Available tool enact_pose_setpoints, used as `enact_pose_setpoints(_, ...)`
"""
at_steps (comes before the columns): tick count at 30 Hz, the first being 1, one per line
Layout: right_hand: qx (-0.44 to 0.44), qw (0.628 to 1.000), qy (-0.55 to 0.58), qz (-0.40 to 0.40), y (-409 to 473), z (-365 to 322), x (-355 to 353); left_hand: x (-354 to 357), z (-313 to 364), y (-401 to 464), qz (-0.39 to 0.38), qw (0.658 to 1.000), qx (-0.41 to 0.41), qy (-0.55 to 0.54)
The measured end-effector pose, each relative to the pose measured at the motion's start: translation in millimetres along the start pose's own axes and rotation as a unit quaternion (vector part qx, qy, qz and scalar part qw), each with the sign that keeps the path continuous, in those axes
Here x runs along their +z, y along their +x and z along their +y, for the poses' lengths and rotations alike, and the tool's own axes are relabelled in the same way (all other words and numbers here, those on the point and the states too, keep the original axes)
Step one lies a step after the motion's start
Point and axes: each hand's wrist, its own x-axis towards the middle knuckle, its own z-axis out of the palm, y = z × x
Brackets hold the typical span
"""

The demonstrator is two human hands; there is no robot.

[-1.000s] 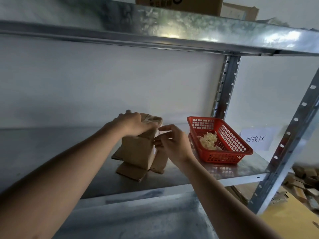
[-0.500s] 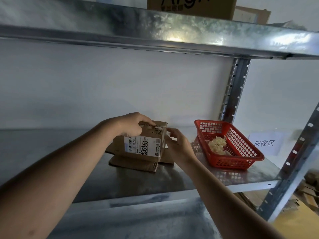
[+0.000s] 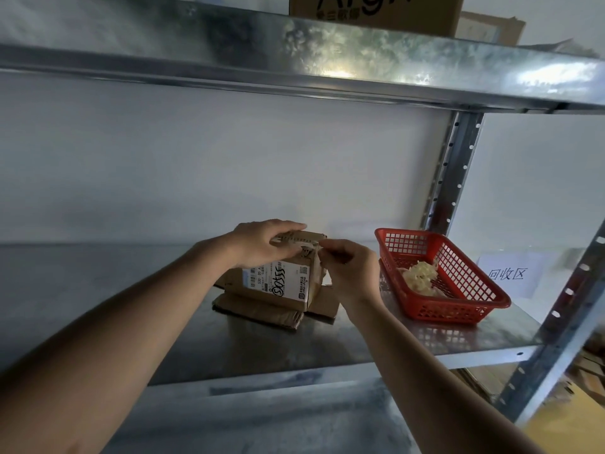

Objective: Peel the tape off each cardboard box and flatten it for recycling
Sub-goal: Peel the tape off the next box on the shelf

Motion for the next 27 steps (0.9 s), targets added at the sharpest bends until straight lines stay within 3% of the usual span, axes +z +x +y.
enact_pose_setpoints(8, -0.13, 0.977, -0.157, -0.068, 1, -10, -7, -3, 2, -2, 0.024, 0.998, 0.018, 0.058)
enact_pose_setpoints(18, -0.219, 0.952, -0.207, -0.057, 10, -39, -18, -6, 3, 0, -0.015, 0.998, 0.007, 0.056)
enact_pose_setpoints(24, -0.14, 0.965, -0.189, -0.114, 22, -32, -6, -11, 0, -6, -0.017, 1.0, -0.005, -0.009)
enact_pose_setpoints(27, -0.105, 0.979, -0.159, -0.077, 25, -25, -2, -8, -4, -4, 0.006, 1.0, -0.007, -0.015)
